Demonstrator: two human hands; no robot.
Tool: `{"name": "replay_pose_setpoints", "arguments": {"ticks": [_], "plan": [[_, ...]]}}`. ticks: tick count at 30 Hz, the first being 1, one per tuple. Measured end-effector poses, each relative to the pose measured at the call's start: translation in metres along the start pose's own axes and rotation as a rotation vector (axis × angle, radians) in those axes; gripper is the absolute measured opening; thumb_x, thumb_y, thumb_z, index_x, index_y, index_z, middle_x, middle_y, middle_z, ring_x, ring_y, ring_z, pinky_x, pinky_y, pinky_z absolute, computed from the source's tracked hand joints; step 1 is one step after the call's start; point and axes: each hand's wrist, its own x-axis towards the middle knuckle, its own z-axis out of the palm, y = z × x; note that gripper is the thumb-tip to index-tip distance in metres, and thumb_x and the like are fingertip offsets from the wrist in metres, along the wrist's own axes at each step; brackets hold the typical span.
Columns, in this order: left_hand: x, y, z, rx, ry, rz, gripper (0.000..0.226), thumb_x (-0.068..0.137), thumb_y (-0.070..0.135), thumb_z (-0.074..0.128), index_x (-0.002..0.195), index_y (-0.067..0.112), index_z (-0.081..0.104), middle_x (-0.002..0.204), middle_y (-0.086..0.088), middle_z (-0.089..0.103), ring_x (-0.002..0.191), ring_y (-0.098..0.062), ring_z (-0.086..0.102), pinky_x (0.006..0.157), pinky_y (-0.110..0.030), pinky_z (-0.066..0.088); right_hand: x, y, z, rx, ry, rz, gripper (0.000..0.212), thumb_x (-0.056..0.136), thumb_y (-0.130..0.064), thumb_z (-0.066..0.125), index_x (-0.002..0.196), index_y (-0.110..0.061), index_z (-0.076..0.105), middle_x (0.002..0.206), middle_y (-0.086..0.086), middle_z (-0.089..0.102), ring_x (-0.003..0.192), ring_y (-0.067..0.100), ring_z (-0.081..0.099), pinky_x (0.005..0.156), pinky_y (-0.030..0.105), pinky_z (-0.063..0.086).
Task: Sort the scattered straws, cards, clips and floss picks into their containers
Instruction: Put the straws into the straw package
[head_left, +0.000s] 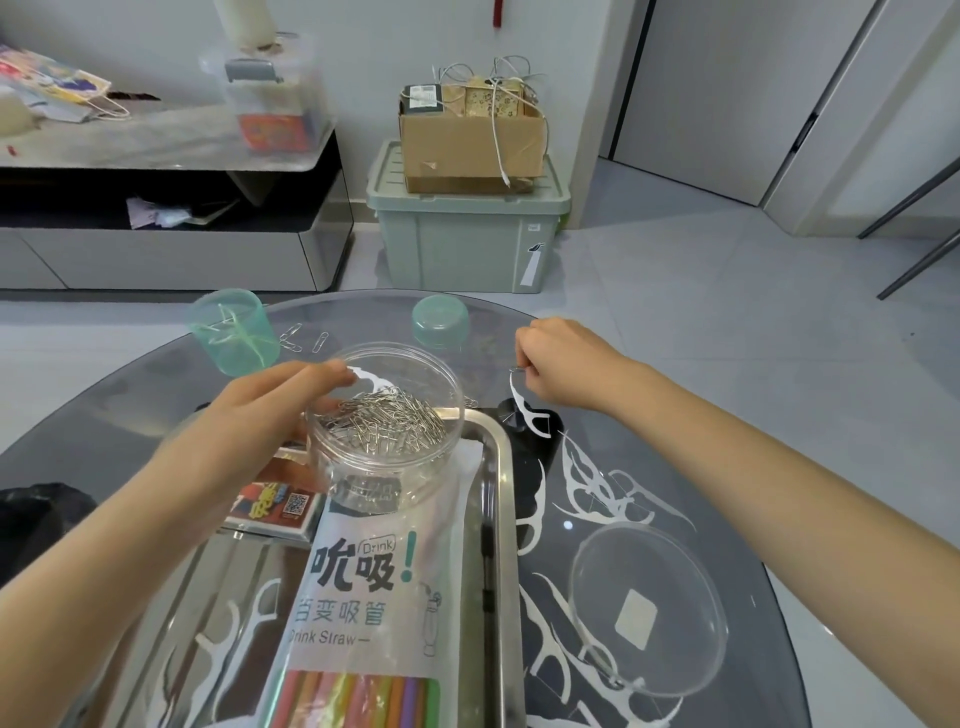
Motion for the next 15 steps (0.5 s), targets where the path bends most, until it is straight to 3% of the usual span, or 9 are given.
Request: {"name": "replay_pose_setpoints", "arguments": {"ticks": [2, 4, 6, 7, 8, 9, 11, 13, 15], "plan": [[-0.003, 0.002, 0.002, -0.001, 0.004, -0.008, 0.052, 0.060, 0.060, 0.059, 0.101, 0.030, 0.071, 0.099, -0.001, 0.066, 0.075, -0.021, 0.065, 0.054, -0.031, 0.054, 0.003, 0.000, -0.007, 0.003, -0.091, 0.040, 0.018, 0.071, 0.005, 0.044, 0.060, -0.009, 0.043, 0.067, 0.017, 0.045, 0.069, 0.034, 0.040, 0.055, 0.036, 0.034], [-0.005, 0.004, 0.003, -0.005, 0.002, -0.015, 0.046, 0.068, 0.054, 0.059, 0.103, 0.027, 0.070, 0.100, -0.002, 0.065, 0.075, -0.020, 0.062, 0.051, -0.029, 0.055, 0.006, 0.002, -0.015, 0.053, -0.134, 0.052, 0.029, 0.068, 0.004, 0.045, 0.052, -0.013, 0.028, 0.058, 0.012, 0.030, 0.067, 0.029, 0.030, 0.055, 0.033, 0.028], [-0.006, 0.006, 0.002, -0.002, 0.010, -0.017, 0.033, 0.080, 0.046, 0.058, 0.103, 0.025, 0.070, 0.101, -0.003, 0.064, 0.075, -0.020, 0.059, 0.049, -0.027, 0.055, 0.006, 0.002, -0.018, 0.108, -0.153, 0.071, 0.027, 0.072, -0.004, 0.053, 0.052, -0.009, 0.036, 0.058, 0.015, 0.034, 0.066, 0.030, 0.033, 0.055, 0.033, 0.033], [-0.006, 0.005, 0.002, 0.000, 0.013, -0.019, 0.029, 0.084, 0.043, 0.057, 0.103, 0.025, 0.070, 0.102, -0.004, 0.064, 0.076, -0.020, 0.059, 0.049, -0.027, 0.055, 0.006, 0.003, -0.017, 0.136, -0.156, 0.085, 0.024, 0.075, -0.009, 0.058, 0.057, -0.008, 0.043, 0.063, 0.020, 0.043, 0.068, 0.033, 0.038, 0.057, 0.034, 0.039], [-0.007, 0.005, 0.002, 0.003, 0.012, -0.019, 0.027, 0.087, 0.042, 0.056, 0.102, 0.025, 0.070, 0.102, -0.004, 0.064, 0.077, -0.021, 0.059, 0.049, -0.026, 0.054, 0.007, 0.003, -0.015, 0.159, -0.142, 0.084, 0.011, 0.079, -0.013, 0.061, 0.069, -0.009, 0.061, 0.073, 0.020, 0.054, 0.075, 0.034, 0.048, 0.064, 0.036, 0.045], [-0.006, 0.005, 0.002, 0.005, 0.009, -0.020, 0.026, 0.087, 0.042, 0.056, 0.101, 0.025, 0.070, 0.102, -0.004, 0.064, 0.078, -0.022, 0.059, 0.049, -0.026, 0.054, 0.007, 0.005, -0.011, 0.208, -0.122, 0.097, 0.015, 0.083, -0.015, 0.061, 0.081, -0.001, 0.058, 0.083, 0.014, 0.061, 0.083, 0.030, 0.054, 0.073, 0.037, 0.049], [-0.006, 0.006, 0.005, 0.009, 0.005, -0.015, 0.028, 0.087, 0.043, 0.056, 0.102, 0.025, 0.070, 0.102, -0.003, 0.064, 0.079, -0.021, 0.060, 0.050, -0.027, 0.055, 0.009, 0.009, -0.004, 0.301, -0.074, 0.140, 0.009, 0.089, -0.013, 0.056, 0.086, -0.004, 0.060, 0.093, 0.010, 0.063, 0.095, 0.028, 0.057, 0.083, 0.039, 0.049], [-0.004, 0.009, 0.008, 0.010, -0.008, -0.001, 0.030, 0.086, 0.044, 0.056, 0.102, 0.023, 0.070, 0.103, -0.002, 0.065, 0.073, -0.018, 0.061, 0.048, -0.025, 0.053, 0.010, 0.015, 0.000, 0.360, -0.040, 0.231, 0.021, 0.091, -0.012, 0.053, 0.086, 0.007, 0.062, 0.093, 0.019, 0.066, 0.098, 0.034, 0.056, 0.084, 0.041, 0.049], [-0.001, 0.012, 0.010, 0.021, -0.019, 0.013, 0.029, 0.087, 0.044, 0.056, 0.103, 0.023, 0.069, 0.105, -0.003, 0.064, 0.076, -0.022, 0.061, 0.049, -0.025, 0.053, 0.011, 0.026, 0.002, 0.407, -0.022, 0.312, 0.028, 0.091, -0.015, 0.054, 0.088, 0.012, 0.063, 0.089, 0.023, 0.065, 0.103, 0.033, 0.051, 0.084, 0.035, 0.045]]}}
